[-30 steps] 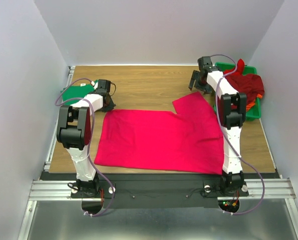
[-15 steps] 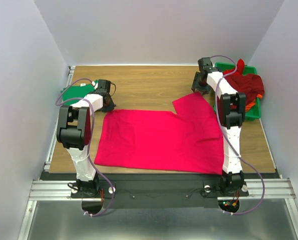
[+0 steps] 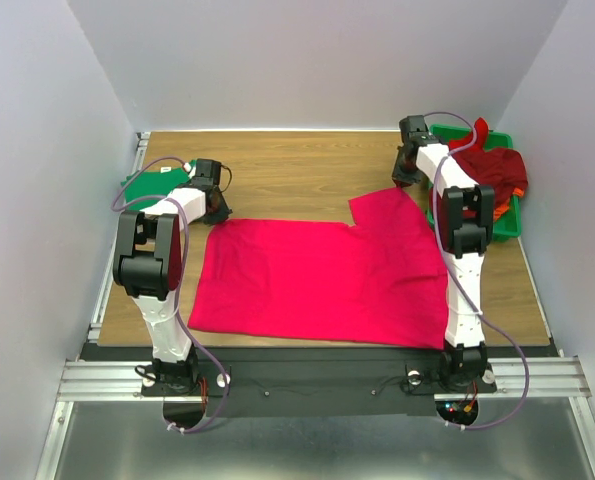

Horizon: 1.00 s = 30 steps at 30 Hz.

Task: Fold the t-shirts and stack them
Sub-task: Fold the tshirt

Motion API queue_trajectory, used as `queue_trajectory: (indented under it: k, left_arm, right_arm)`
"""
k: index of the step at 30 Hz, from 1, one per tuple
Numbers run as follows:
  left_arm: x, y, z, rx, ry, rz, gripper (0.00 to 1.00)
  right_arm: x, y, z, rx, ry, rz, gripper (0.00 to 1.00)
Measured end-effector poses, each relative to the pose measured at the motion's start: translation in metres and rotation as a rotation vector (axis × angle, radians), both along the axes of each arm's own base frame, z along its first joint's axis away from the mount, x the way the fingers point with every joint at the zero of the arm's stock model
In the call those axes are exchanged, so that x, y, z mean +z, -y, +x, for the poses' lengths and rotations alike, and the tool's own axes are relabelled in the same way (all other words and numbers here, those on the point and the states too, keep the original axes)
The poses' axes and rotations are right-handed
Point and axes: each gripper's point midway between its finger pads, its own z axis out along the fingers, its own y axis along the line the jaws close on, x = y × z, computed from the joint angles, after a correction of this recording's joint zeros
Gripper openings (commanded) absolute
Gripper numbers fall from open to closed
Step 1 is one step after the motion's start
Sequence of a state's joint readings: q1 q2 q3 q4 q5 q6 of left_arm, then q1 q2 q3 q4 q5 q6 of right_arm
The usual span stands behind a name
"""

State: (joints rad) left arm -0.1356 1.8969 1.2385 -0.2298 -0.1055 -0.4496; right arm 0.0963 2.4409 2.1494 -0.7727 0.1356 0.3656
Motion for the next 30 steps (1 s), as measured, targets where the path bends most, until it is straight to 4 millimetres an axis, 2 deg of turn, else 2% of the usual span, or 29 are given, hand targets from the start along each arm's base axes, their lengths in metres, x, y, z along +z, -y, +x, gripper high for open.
queue_trajectory:
  k: [2, 7, 10, 14, 18, 22, 26, 30]
  left_arm:
    - [0.0, 0.0, 0.0, -0.003, -0.001, 0.002, 0.0]
    - [0.003, 0.002, -0.001, -0.012, -0.003, 0.006, 0.0]
    - [0.01, 0.006, -0.002, -0.02, 0.007, 0.007, 0.0]
    - [0.029, 0.012, -0.001, -0.032, 0.05, 0.004, 0.0]
    - [0.049, 0.015, 0.0, -0.036, 0.098, 0.004, 0.0]
    - [0.061, 0.016, -0.001, -0.038, 0.123, 0.009, 0.0]
    - [0.056, 0.013, -0.012, -0.035, 0.104, 0.024, 0.0]
    - [0.05, 0.008, -0.023, -0.033, 0.077, 0.046, 0.0]
  right_arm:
    - [0.001, -0.002, 0.0, 0.009, 0.0, 0.004, 0.0]
    - [0.003, -0.008, -0.002, 0.029, 0.0, 0.023, 0.0]
    - [0.008, -0.01, -0.015, 0.048, -0.018, 0.025, 0.0]
    - [0.029, -0.011, -0.036, 0.07, -0.018, 0.034, 0.0]
    - [0.064, -0.011, -0.058, 0.092, 0.021, 0.043, 0.0]
    - [0.097, -0.012, -0.084, 0.111, 0.061, 0.064, 0.0]
    - [0.111, -0.015, -0.114, 0.127, 0.067, 0.093, 0.0]
    - [0.11, -0.02, -0.148, 0.142, 0.034, 0.133, 0.0]
